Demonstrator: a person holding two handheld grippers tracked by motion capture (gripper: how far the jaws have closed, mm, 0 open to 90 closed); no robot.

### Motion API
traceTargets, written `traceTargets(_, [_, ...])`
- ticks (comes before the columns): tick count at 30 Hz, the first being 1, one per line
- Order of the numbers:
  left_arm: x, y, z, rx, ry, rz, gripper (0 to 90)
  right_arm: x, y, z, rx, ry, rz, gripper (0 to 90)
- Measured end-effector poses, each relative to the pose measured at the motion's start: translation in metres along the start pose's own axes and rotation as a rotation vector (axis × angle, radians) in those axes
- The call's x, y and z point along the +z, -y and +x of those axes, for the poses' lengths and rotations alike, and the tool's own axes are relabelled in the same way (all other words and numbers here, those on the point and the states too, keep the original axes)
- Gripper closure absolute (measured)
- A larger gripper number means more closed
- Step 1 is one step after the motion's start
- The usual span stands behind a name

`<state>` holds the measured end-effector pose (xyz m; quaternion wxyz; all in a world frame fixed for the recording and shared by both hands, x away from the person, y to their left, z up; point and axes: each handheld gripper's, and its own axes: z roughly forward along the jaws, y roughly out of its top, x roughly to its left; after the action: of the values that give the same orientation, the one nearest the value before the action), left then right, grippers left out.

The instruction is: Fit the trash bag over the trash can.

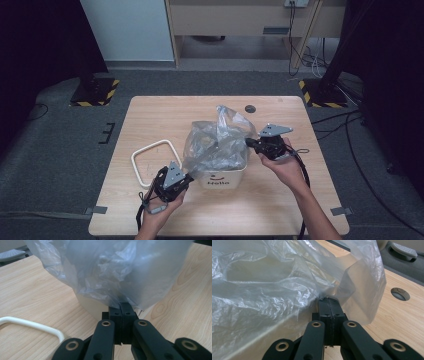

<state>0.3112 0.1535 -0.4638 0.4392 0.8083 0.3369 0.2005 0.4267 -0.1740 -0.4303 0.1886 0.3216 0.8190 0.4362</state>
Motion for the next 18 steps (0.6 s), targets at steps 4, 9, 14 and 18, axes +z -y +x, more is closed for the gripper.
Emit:
traceTargets(4, [0.0002, 0.0015, 0.0001, -0.004, 0.003, 0.002, 89.8, 0.0014, -0.0002, 0.0016, -0.006, -0.001, 0.002, 90.0])
traceTargets(9, [0.0005, 0.0031, -0.0005, -0.004, 0.006, 0.003, 89.9, 0.0024, 0.0023, 0.0, -0.001, 0.001, 0.015, 90.0])
traceTargets(14, [0.0016, 0.0033, -0.0023, 0.0, 0.012, 0.005, 89.9, 0.0045, 0.0041, -0.0009, -0.002, 0.001, 0.023, 90.0])
traceTargets(18, [0.0017, 0.0044, -0.0026, -0.001, 0.014, 0.005, 89.8, 0.007, 0.0039, -0.0009, -0.006, -0.001, 0.027, 90.0])
